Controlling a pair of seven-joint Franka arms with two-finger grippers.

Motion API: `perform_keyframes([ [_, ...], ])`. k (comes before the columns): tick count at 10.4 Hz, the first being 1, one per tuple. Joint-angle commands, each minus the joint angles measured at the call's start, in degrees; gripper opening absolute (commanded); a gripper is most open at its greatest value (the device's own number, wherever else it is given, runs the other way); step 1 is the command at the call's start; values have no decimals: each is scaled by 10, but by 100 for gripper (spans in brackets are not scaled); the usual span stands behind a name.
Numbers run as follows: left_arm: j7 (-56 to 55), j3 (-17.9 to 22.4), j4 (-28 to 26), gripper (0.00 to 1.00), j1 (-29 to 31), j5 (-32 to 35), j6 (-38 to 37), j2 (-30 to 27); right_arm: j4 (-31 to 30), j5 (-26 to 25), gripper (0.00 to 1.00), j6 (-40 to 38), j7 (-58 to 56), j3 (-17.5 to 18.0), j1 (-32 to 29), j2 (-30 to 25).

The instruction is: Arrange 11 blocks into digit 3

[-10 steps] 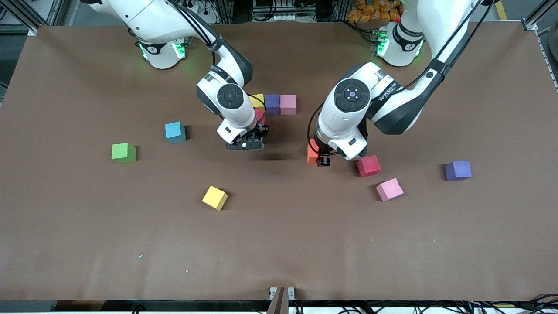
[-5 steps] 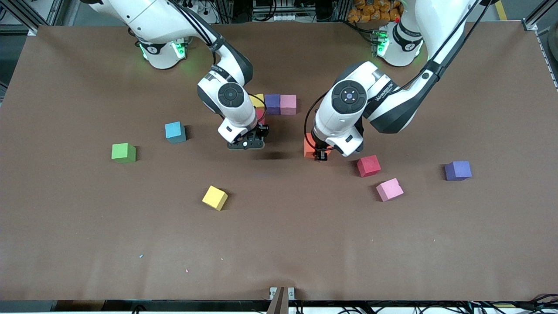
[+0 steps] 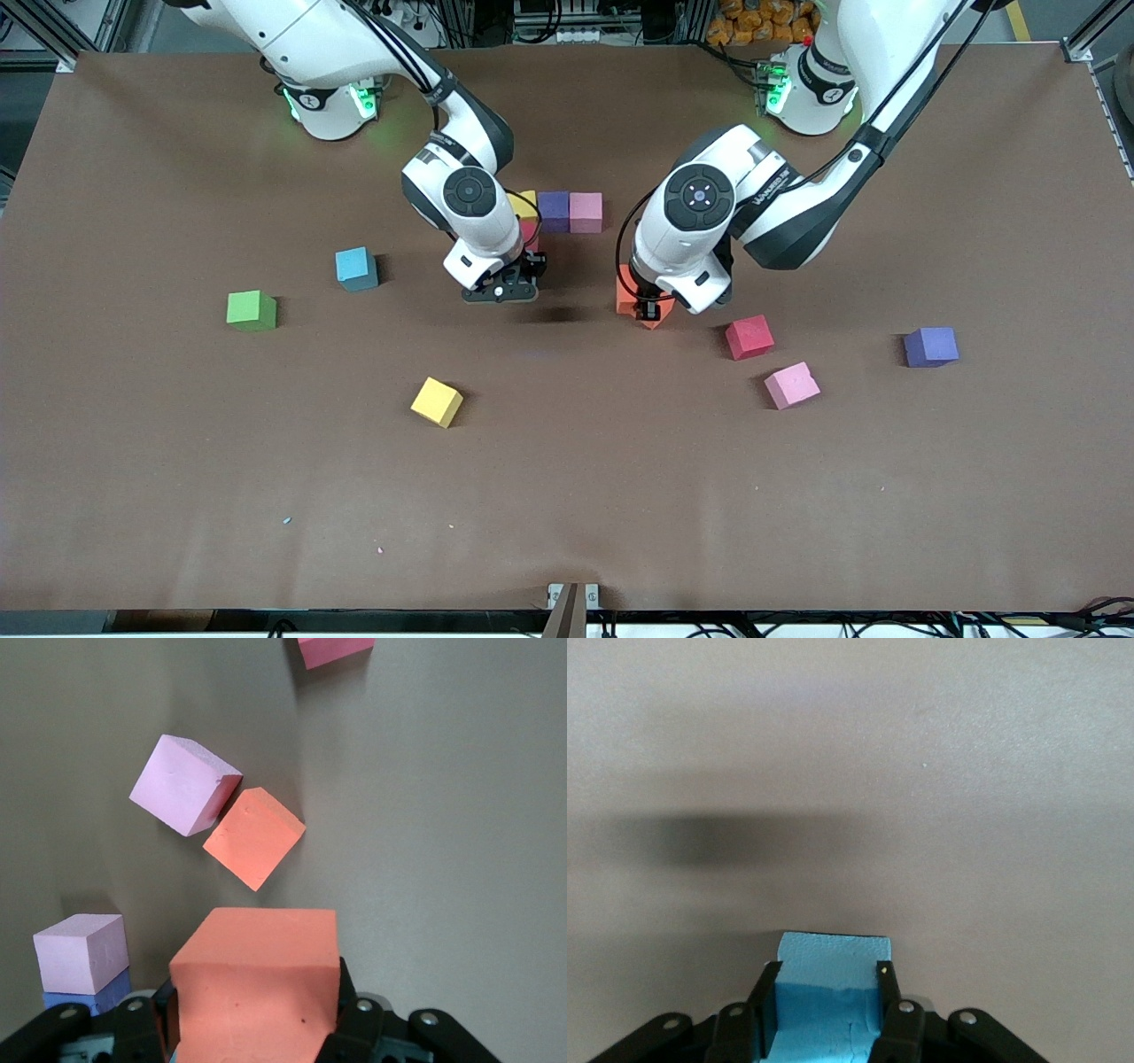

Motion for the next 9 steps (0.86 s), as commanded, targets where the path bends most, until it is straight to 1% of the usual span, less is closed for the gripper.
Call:
perform_keyframes([
  [1, -9, -3, 1, 0, -3, -12, -8, 3, -6, -22, 31, 6, 23, 0, 5, 0],
  [5, -9, -3, 0, 0, -9, -12, -8, 9, -5, -26, 32, 9, 26, 0, 5, 0],
  [6, -9, -3, 0, 0, -8, -13, -8, 9, -6, -26, 37, 14, 29, 0, 5, 2],
  [7, -9, -3, 0, 0, -9, -12, -8, 9, -6, -26, 49, 15, 31, 0, 5, 5],
  [8, -8, -3, -1, 0, -8, -13, -8, 9, -6, -26, 69, 15, 32, 0, 5, 6],
  [9, -8, -3, -2, 0, -9, -12, -8, 9, -5, -26, 85, 15, 31, 0, 6, 6],
])
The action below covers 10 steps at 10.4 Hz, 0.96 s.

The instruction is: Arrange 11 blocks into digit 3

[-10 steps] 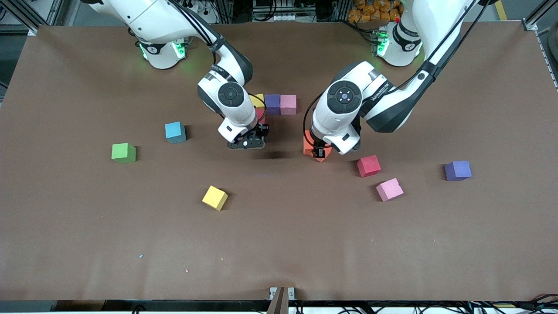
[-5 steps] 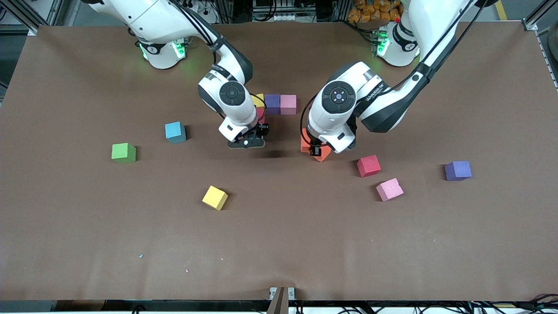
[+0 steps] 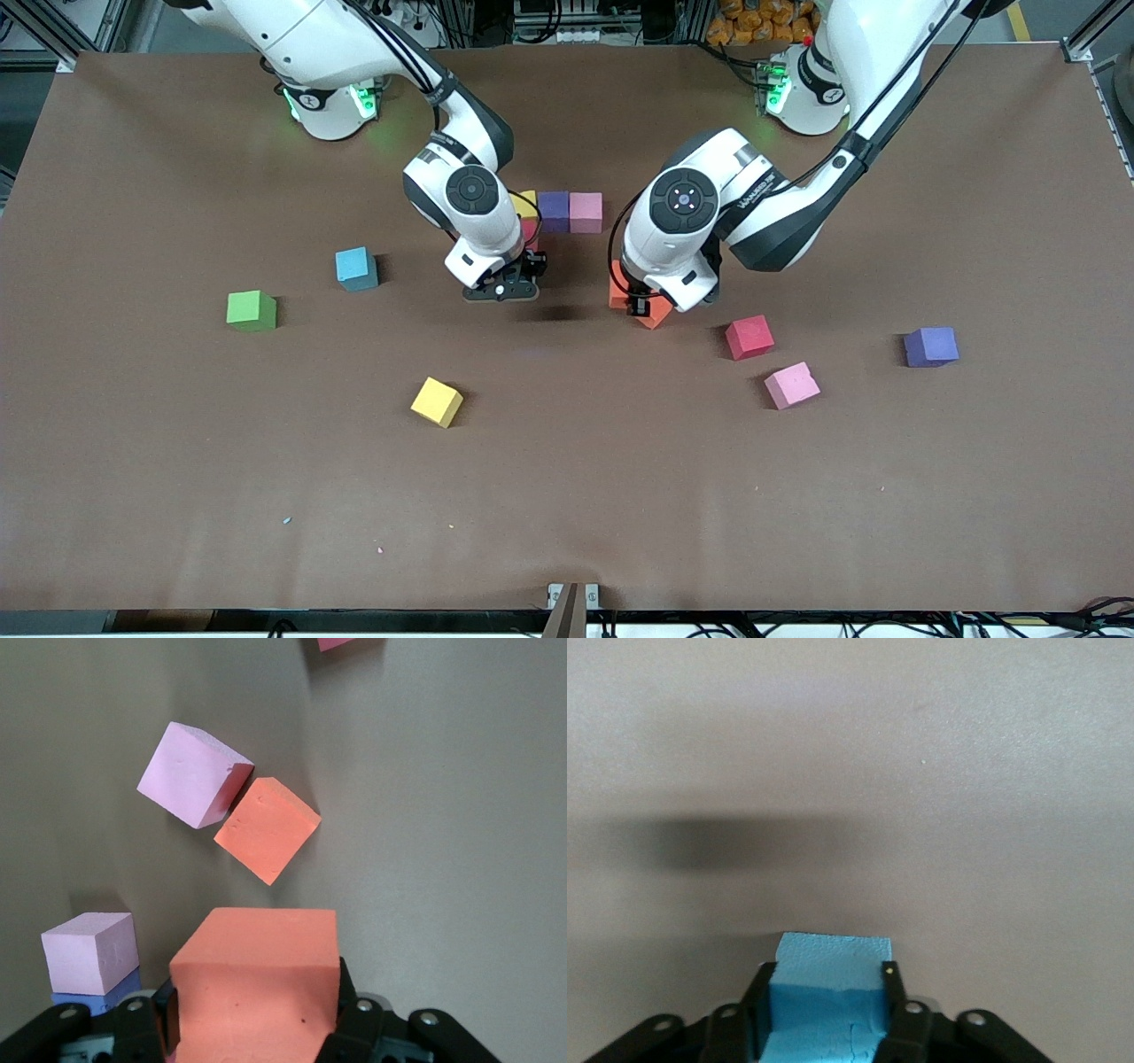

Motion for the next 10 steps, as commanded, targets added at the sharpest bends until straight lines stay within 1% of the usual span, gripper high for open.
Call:
perform_keyframes([
  [1, -8, -3, -1, 0, 1, -12, -8, -2, -3, -19, 86, 9, 20, 0, 5, 3],
  [2, -8, -3, -1, 0, -3, -12, -8, -2, -3, -25, 96, 9, 20, 0, 5, 3],
  [3, -8, -3, -1, 0, -6, -12, -8, -2, -3, -26, 100, 8, 20, 0, 5, 3],
  [5, -11, -3, -2, 0, -12, -28, -7, -1, -3, -35, 100, 7, 20, 0, 5, 1],
  [8, -25, -3, -14, 0, -16, -29, -3, 1, -1, -36, 100, 1, 17, 1, 2, -5],
  [10, -27, -3, -15, 0, -27, -29, 0, 11, 2, -36, 100, -9, -1, 5, -3, -19],
])
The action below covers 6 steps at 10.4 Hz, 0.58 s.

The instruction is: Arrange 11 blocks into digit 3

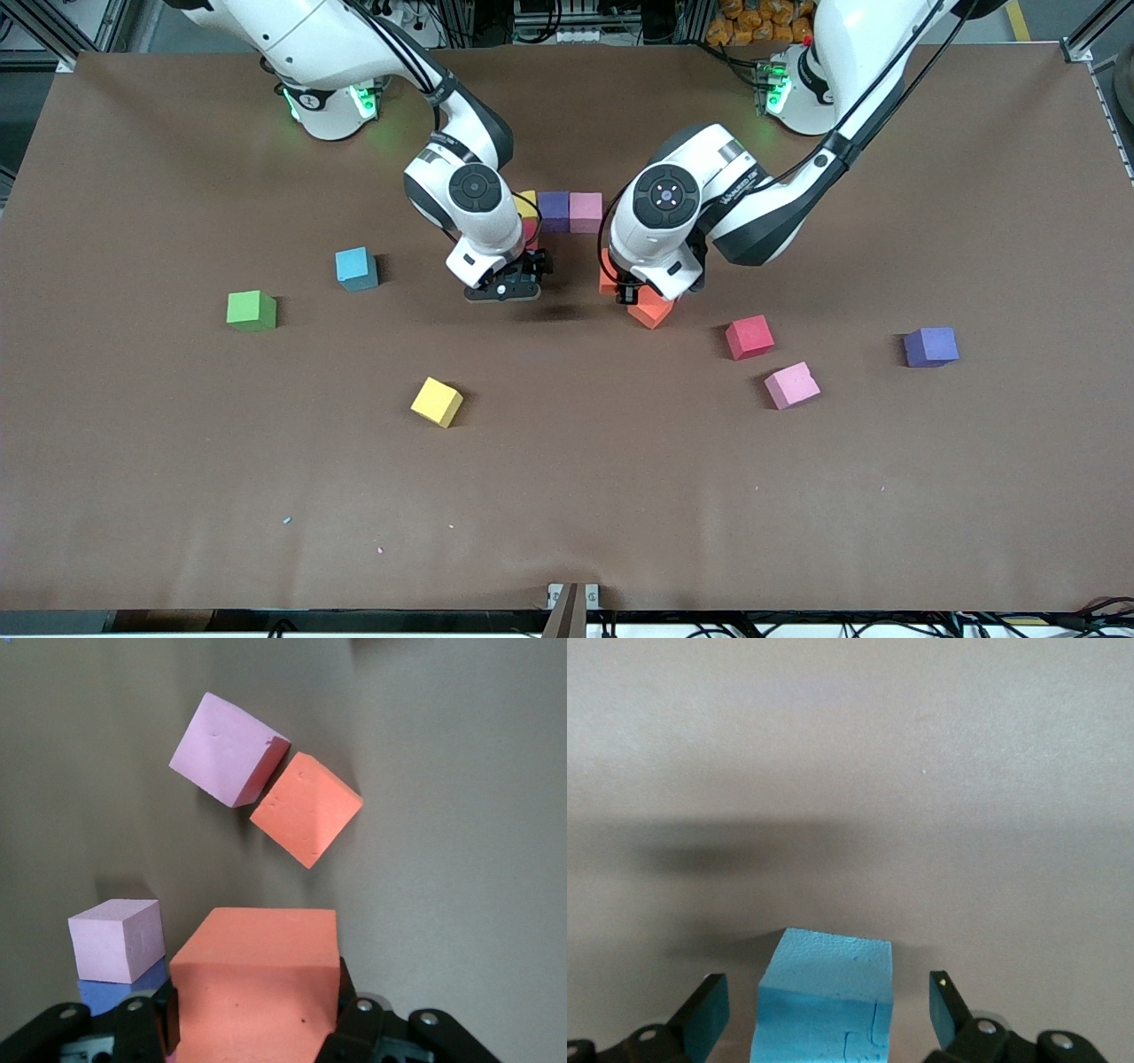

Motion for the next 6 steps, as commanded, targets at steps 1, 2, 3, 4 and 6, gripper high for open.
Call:
perform_keyframes([
  [1, -14, -2, -4, 0, -10, -10, 2, 9, 2, -12, 100, -24, -14, 5, -8, -26],
  [2, -16, -2, -9, 0, -15, -10, 12, 11, 3, -12, 100, -37, -22, 6, -12, -34],
  [3, -18, -1, -16, 0, -16, -10, 18, 10, 9, -11, 100, -51, -25, 7, -13, -41],
  [4, -26, -1, -19, 0, -15, -10, 23, 10, 17, -9, 100, -74, -42, 9, -19, -51],
  [6, -44, -1, -38, 0, -15, -8, 52, 9, 22, -1, 100, -116, -93, 8, -34, -74],
])
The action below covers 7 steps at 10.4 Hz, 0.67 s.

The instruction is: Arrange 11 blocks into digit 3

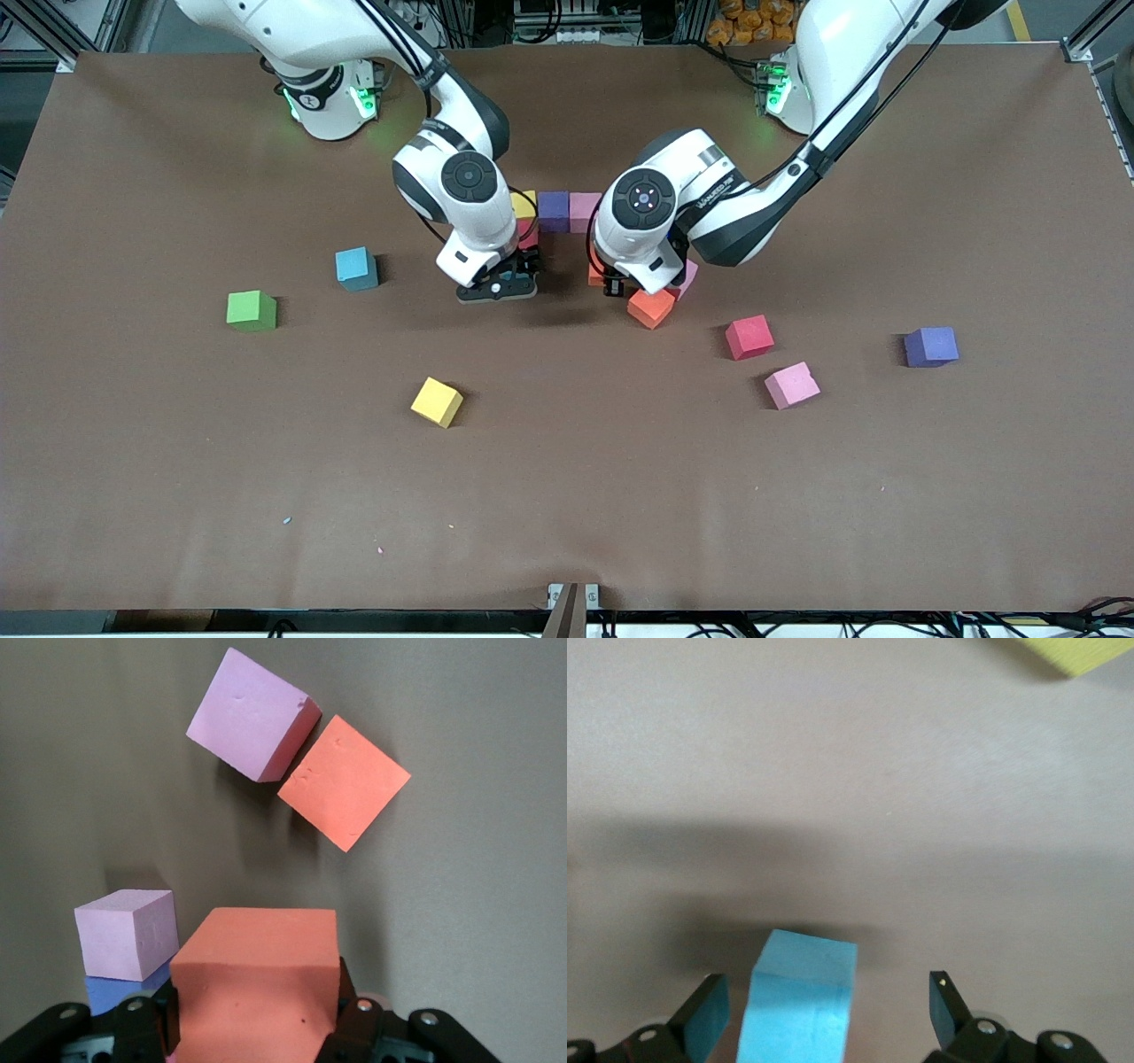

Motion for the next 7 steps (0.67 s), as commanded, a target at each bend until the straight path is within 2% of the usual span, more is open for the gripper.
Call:
perform_keyframes([
  [1, -29, -1, -29, 0, 1, -7, 42, -8, -10, 1, 100, -35, -58, 6, -30, -36],
  [3, -55, 0, -40, 0, -11, -3, 79, -6, -42, 1, 100, -44, -110, -13, -41, -68],
  [7, -101, 9, -40, 0, -37, 21, 118, 20, -149, 8, 100, -23, -210, -85, -41, -148],
])
